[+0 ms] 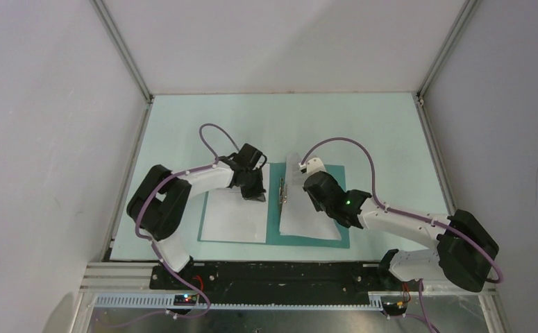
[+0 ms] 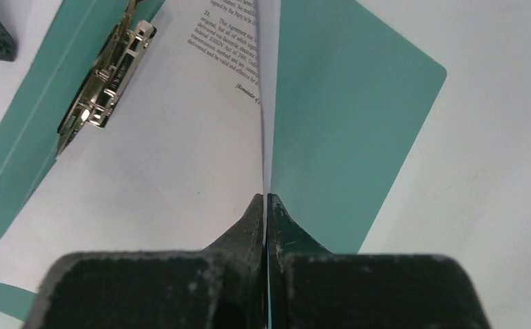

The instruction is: Put the files into the folder

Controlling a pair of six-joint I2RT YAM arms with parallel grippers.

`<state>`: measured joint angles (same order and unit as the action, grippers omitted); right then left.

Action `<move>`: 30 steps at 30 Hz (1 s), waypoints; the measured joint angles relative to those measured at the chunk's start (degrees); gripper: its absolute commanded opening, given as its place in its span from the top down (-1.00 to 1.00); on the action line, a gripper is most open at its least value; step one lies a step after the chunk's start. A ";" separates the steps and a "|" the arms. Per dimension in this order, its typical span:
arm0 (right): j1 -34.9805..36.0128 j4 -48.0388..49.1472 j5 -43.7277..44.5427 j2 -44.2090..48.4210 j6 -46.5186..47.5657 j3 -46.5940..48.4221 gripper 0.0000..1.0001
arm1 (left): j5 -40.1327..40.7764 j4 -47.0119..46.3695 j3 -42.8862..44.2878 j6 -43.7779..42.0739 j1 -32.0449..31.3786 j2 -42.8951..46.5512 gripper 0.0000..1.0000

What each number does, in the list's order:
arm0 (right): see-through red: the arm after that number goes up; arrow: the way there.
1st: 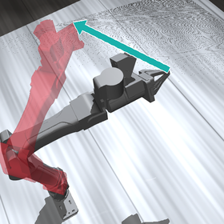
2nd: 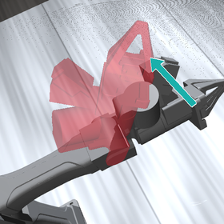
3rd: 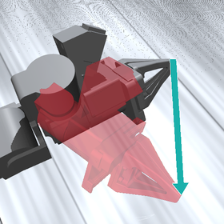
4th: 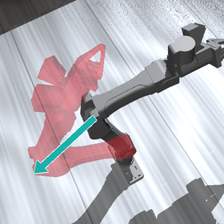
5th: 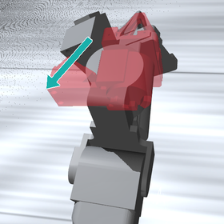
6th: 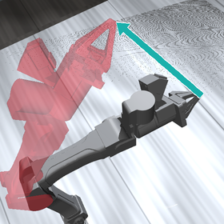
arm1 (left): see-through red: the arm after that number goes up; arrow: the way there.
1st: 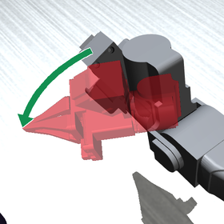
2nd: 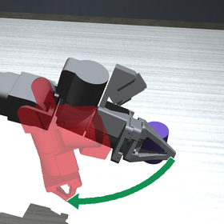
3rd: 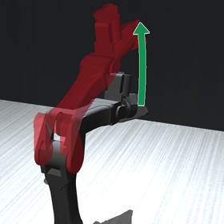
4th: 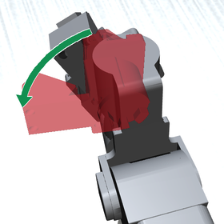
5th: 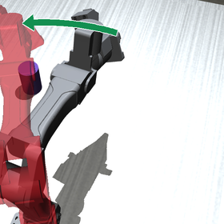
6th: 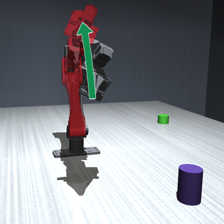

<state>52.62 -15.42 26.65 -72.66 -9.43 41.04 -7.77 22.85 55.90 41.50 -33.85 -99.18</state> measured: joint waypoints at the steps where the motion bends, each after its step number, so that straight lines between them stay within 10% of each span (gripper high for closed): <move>1: -0.50 0.28 -0.74 -0.11 0.68 0.15 1.00 | -0.15 0.26 0.22 0.04 0.13 -0.13 1.00; 30: -9.05 3.65 -20.09 -6.25 -1.11 0.79 1.00 | -0.09 2.23 1.33 0.48 6.73 -0.72 1.00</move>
<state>43.57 -11.77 6.57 -78.91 -10.55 41.82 -7.86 25.08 57.23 41.98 -27.11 -99.90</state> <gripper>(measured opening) 0.009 0.003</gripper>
